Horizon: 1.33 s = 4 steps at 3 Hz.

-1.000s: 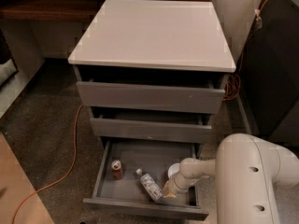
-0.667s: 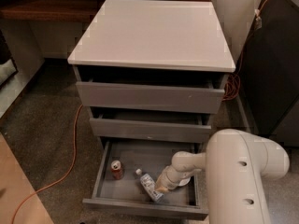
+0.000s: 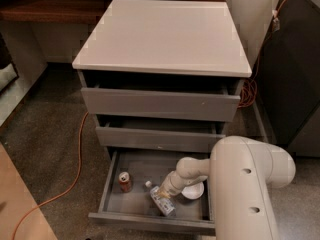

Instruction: Pick blue plastic bottle from bottom drawer and place on counter

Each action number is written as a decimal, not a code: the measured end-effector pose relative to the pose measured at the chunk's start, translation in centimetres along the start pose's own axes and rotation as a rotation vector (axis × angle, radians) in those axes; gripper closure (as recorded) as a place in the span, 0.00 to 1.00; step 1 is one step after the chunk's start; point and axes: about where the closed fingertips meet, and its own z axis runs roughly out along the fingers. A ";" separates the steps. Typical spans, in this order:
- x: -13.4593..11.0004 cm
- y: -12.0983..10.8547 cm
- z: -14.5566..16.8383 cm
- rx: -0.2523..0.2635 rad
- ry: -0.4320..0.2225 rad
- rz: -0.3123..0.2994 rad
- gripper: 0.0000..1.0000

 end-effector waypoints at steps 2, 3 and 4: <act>-0.4 0.1 0.4 -0.002 -0.006 0.021 0.00; -0.2 0.2 1.0 -0.013 -0.013 0.114 0.00; 0.0 -0.1 1.8 -0.021 -0.029 0.236 0.00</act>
Offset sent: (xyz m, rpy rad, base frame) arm 0.0023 0.0042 -0.0007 0.0071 0.0076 -0.0207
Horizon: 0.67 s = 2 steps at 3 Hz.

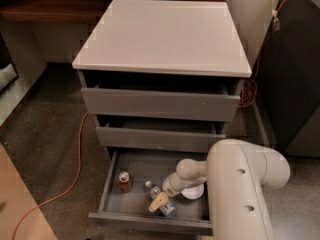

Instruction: Pick blue plastic bottle from bottom drawer and place on counter

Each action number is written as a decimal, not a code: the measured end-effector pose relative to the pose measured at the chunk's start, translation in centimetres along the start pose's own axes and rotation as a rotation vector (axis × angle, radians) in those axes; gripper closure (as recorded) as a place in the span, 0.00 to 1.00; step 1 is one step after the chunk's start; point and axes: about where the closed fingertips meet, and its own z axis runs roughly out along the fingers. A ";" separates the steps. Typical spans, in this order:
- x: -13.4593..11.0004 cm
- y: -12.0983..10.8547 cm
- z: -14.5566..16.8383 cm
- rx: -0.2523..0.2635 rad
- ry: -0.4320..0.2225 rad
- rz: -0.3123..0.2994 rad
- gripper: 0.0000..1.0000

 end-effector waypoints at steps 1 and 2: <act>-0.1 -0.7 1.0 0.004 -0.011 0.105 0.00; 0.1 -1.5 2.3 0.015 0.003 0.184 0.00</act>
Offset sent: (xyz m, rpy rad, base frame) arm 0.0247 0.0019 -0.0396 -0.0268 0.1307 -0.2486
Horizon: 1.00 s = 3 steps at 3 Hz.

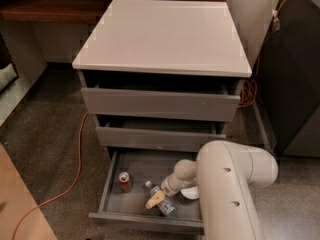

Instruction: Pick blue plastic bottle from bottom drawer and place on counter

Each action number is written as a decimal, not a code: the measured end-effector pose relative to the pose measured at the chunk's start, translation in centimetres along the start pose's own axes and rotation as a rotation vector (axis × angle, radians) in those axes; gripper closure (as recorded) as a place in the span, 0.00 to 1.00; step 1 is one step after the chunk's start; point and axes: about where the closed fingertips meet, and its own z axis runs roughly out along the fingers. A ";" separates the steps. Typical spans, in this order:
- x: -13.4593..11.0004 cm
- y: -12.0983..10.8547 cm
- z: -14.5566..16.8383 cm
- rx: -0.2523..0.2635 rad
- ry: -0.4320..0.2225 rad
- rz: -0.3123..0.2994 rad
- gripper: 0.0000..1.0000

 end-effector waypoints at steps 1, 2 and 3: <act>0.1 -0.7 1.5 0.011 0.030 0.048 0.00; 0.1 -1.0 2.9 0.021 0.058 0.077 0.00; -0.2 -1.0 4.2 0.024 0.079 0.088 0.00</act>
Offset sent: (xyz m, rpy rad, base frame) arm 0.0154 0.0135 -0.0421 -0.0843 0.0874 -0.0832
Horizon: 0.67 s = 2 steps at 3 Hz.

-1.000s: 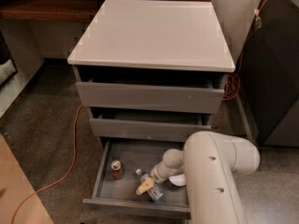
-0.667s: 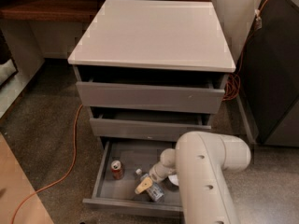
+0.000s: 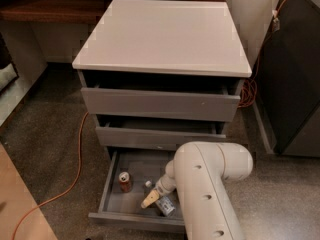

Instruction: Pick blue plastic bottle from bottom drawer and place on counter

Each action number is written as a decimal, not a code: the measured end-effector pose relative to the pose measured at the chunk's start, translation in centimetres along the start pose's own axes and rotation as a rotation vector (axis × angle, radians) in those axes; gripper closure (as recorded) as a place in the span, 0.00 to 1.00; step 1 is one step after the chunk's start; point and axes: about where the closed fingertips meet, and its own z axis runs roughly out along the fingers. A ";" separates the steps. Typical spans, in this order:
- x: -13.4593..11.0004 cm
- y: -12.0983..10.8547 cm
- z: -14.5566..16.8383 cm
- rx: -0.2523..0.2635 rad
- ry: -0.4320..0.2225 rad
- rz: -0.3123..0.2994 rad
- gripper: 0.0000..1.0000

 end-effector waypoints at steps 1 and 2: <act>0.0 -0.3 0.8 0.025 0.024 0.021 0.21; 0.6 -0.7 0.8 0.051 0.036 0.046 0.52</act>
Offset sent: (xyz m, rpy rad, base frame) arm 0.0043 -0.0083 -0.0112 -0.0822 0.0107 -0.0600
